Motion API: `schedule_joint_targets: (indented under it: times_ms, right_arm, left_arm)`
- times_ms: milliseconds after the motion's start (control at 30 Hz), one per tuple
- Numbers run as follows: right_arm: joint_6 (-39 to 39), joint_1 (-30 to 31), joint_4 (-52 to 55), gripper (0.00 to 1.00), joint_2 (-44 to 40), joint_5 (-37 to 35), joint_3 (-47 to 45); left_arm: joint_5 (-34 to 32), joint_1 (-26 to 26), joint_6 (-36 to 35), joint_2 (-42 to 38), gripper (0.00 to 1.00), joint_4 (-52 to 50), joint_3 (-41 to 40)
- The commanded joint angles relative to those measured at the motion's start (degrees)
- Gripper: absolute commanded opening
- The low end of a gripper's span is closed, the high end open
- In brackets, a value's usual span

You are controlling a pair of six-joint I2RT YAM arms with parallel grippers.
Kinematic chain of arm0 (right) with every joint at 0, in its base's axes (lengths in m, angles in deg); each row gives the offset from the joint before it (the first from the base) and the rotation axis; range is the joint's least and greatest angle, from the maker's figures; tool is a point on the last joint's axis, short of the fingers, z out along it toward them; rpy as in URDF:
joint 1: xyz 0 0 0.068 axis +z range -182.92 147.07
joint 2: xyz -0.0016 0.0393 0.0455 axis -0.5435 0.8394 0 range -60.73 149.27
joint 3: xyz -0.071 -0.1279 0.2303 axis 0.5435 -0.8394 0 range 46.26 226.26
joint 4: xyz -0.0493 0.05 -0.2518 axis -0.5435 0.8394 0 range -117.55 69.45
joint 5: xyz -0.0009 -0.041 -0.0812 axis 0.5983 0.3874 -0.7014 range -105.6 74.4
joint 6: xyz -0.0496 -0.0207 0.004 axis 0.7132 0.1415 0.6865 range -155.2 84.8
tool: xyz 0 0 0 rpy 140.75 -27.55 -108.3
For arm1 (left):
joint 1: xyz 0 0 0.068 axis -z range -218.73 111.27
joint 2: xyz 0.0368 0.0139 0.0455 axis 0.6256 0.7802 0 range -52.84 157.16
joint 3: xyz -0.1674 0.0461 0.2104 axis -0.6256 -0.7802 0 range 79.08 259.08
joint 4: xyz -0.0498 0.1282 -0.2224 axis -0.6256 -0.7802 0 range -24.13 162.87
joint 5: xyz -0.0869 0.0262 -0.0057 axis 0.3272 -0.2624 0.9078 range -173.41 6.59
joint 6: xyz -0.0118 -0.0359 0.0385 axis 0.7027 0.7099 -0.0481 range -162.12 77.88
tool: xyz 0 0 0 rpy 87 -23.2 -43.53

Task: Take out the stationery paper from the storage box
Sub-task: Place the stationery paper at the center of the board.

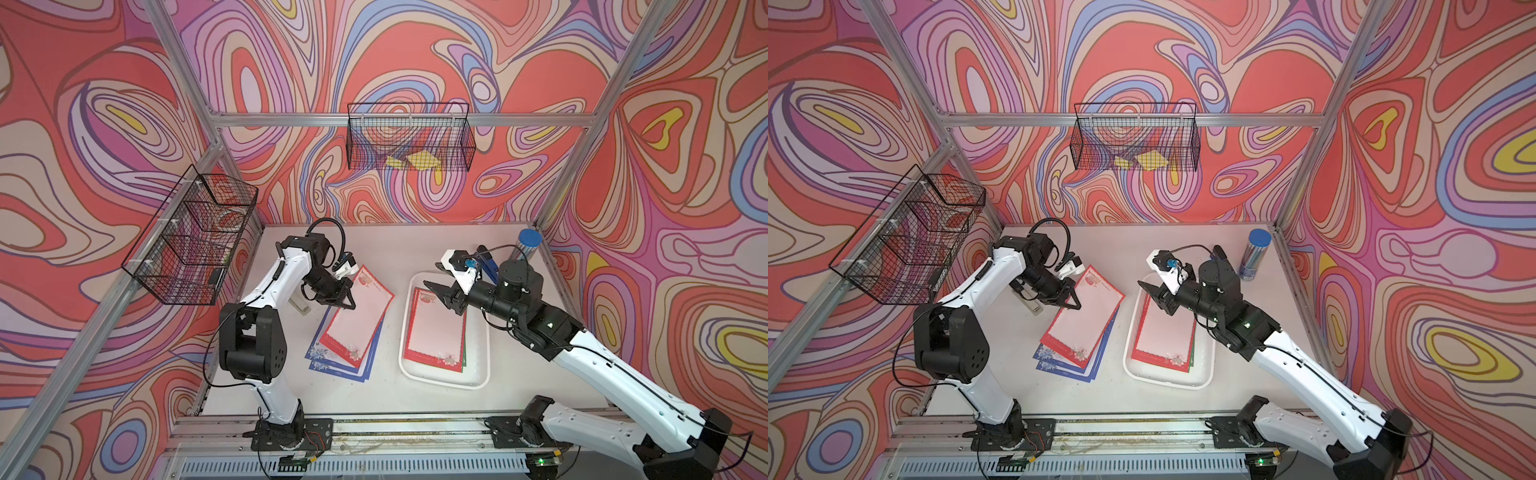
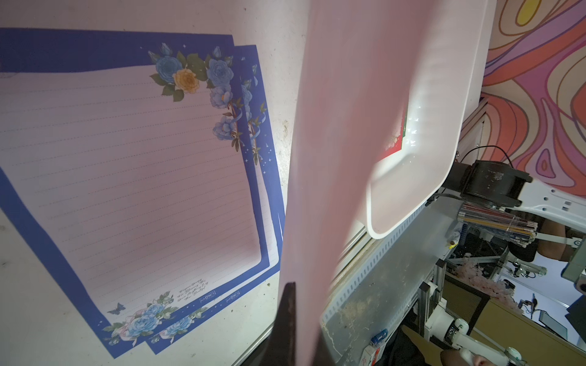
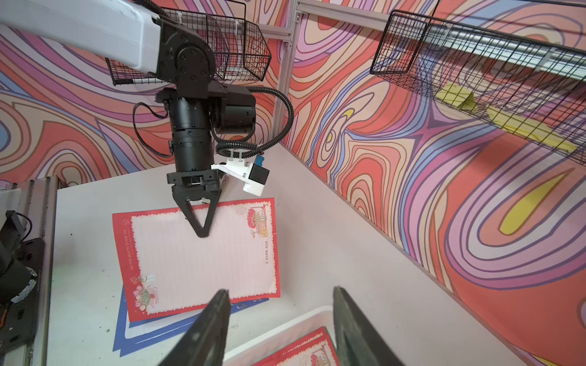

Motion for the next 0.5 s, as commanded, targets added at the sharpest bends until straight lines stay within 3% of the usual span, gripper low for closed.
schedule_joint_targets:
  times_ms: [0, 467]
  right_arm:
    - [-0.43, 0.39, -0.31, 0.55, 0.58, 1.11, 0.24]
    - [-0.99, 0.35, 1.16, 0.54, 0.55, 0.94, 1.23]
  left_arm:
    - [1.23, -0.6, -2.23, 1.71, 0.0, -3.62, 1.36]
    - [-0.71, -2.32, -4.32, 5.44, 0.0, -5.29, 2.03]
